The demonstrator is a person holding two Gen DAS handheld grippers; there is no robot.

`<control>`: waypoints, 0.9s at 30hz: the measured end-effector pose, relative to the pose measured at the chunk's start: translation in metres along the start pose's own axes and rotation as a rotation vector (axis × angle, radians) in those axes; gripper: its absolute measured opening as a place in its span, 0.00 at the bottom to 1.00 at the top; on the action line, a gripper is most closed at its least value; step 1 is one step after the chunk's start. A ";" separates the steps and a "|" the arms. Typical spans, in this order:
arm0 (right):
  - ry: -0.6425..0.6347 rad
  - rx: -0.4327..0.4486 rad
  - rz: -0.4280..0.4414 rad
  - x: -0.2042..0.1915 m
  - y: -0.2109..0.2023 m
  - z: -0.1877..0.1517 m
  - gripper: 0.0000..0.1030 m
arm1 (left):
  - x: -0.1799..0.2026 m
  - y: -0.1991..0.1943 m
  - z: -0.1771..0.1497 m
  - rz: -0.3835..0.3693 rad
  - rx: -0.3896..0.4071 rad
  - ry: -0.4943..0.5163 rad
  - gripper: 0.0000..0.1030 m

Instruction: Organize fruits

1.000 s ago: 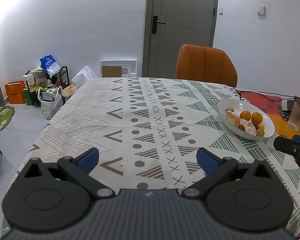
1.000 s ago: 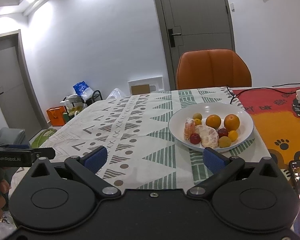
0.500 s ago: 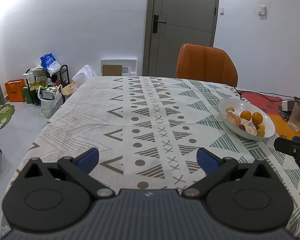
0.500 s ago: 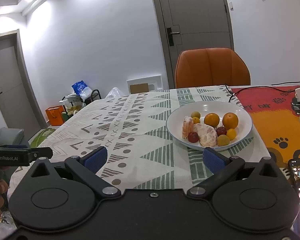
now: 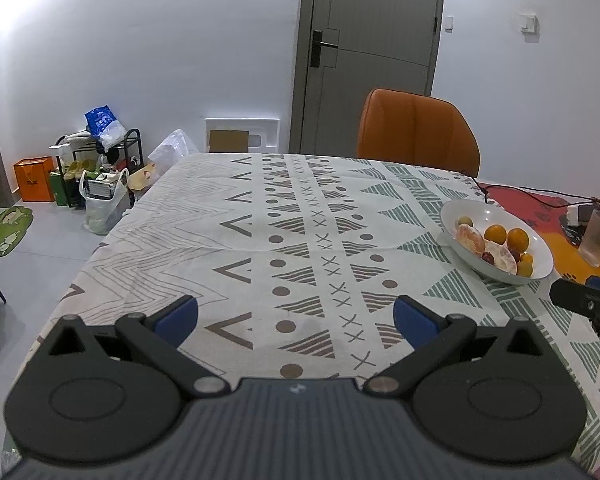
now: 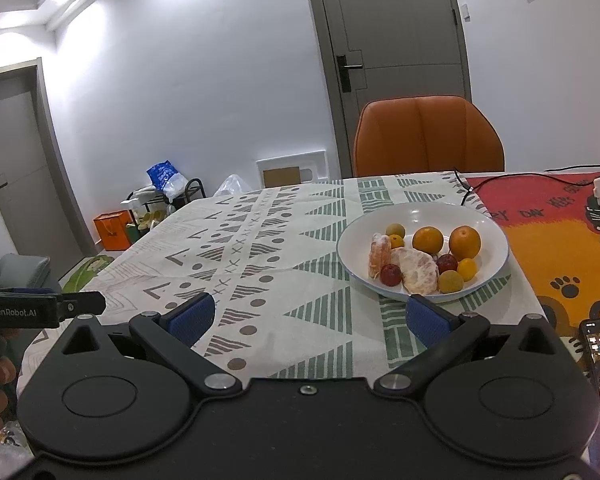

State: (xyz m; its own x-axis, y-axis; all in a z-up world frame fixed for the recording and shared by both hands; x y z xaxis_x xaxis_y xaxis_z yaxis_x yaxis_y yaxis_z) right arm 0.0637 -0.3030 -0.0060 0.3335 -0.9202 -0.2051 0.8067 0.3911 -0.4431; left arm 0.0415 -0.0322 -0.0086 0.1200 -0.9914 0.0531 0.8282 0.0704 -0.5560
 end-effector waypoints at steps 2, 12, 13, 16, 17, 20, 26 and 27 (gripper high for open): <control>0.000 0.003 0.000 0.000 0.000 0.001 1.00 | 0.000 -0.001 0.001 0.001 0.002 0.000 1.00; -0.002 0.011 0.005 -0.002 -0.002 0.003 1.00 | -0.002 -0.006 0.003 0.001 0.011 -0.005 1.00; -0.002 0.012 0.006 -0.003 -0.003 0.003 1.00 | -0.002 -0.007 0.003 0.002 0.011 -0.006 1.00; -0.004 0.015 0.011 -0.004 -0.003 0.004 1.00 | -0.004 -0.008 0.004 0.004 0.015 -0.007 1.00; -0.006 0.016 0.013 -0.005 -0.003 0.005 1.00 | -0.004 -0.009 0.004 0.004 0.016 -0.007 1.00; -0.013 0.016 0.019 -0.007 -0.003 0.005 1.00 | -0.005 -0.011 0.005 0.006 0.019 -0.006 1.00; -0.016 0.014 0.024 -0.010 -0.001 0.007 1.00 | -0.005 -0.013 0.005 0.001 0.029 0.003 1.00; -0.017 0.014 0.024 -0.010 -0.001 0.007 1.00 | -0.004 -0.013 0.005 0.002 0.029 0.003 1.00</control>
Point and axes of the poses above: each gripper's, at about its wrist camera, not at the fingertips, and y roughly the way its jaws point, x to its right, z to its top, the point moved 3 cm from there along y, roughly the way its jaws point, and after that the axes turned 1 degree about z, right-handed, at the moved point
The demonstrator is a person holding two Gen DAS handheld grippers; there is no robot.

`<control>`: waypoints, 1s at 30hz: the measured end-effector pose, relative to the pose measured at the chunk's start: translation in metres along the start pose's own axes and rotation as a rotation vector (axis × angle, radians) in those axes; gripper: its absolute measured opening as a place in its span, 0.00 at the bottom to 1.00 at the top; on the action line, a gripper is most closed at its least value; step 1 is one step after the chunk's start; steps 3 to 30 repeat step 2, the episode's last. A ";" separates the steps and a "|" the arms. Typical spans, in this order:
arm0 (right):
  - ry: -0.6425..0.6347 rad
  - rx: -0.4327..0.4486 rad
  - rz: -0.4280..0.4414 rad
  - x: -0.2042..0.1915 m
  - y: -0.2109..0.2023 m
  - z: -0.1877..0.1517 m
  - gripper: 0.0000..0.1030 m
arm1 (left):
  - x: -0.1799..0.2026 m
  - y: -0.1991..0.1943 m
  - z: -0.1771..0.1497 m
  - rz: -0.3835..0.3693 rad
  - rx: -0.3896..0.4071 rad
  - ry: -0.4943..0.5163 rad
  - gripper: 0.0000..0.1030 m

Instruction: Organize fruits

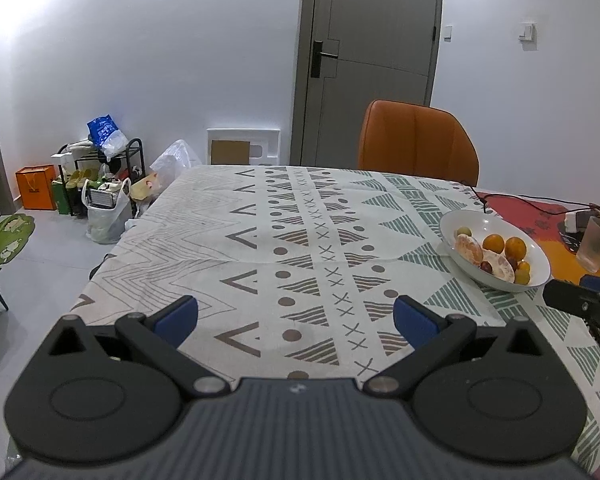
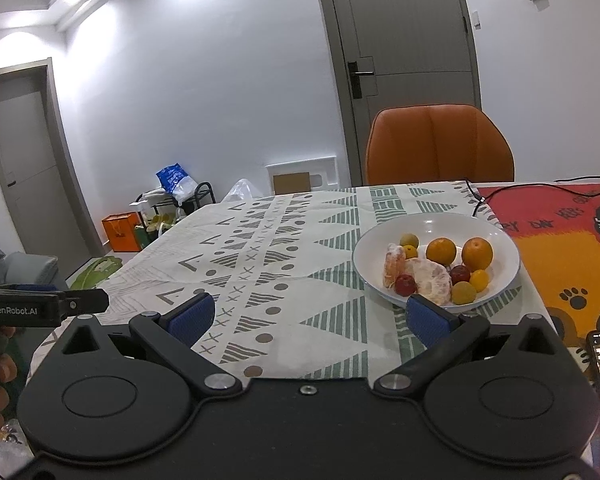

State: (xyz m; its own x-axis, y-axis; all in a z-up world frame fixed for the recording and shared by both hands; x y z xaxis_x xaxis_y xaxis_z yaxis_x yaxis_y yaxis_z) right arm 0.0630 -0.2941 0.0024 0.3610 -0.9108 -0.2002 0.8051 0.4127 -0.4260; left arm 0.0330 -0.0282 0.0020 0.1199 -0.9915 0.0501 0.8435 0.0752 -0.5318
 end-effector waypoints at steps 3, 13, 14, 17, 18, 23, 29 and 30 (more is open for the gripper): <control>-0.002 -0.001 0.001 -0.001 0.001 0.000 1.00 | 0.000 0.000 0.000 0.000 -0.001 -0.003 1.00; -0.002 -0.001 0.001 -0.001 0.001 0.000 1.00 | 0.000 0.000 0.000 0.000 -0.001 -0.003 1.00; -0.002 -0.001 0.001 -0.001 0.001 0.000 1.00 | 0.000 0.000 0.000 0.000 -0.001 -0.003 1.00; -0.002 -0.001 0.001 -0.001 0.001 0.000 1.00 | 0.000 0.000 0.000 0.000 -0.001 -0.003 1.00; -0.002 -0.001 0.001 -0.001 0.001 0.000 1.00 | 0.000 0.000 0.000 0.000 -0.001 -0.003 1.00; -0.002 -0.001 0.001 -0.001 0.001 0.000 1.00 | 0.000 0.000 0.000 0.000 -0.001 -0.003 1.00; -0.002 -0.001 0.001 -0.001 0.001 0.000 1.00 | 0.000 0.000 0.000 0.000 -0.001 -0.003 1.00; -0.002 -0.001 0.001 -0.001 0.001 0.000 1.00 | 0.000 0.000 0.000 0.000 -0.001 -0.003 1.00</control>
Point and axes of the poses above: each gripper's, at about its wrist camera, not at the fingertips, and y roughly the way its jaws point, x to its right, z to its top, the point moved 3 cm from there along y, roughly the way its jaws point, and after that the axes turned 1 degree about z, right-handed, at the moved point
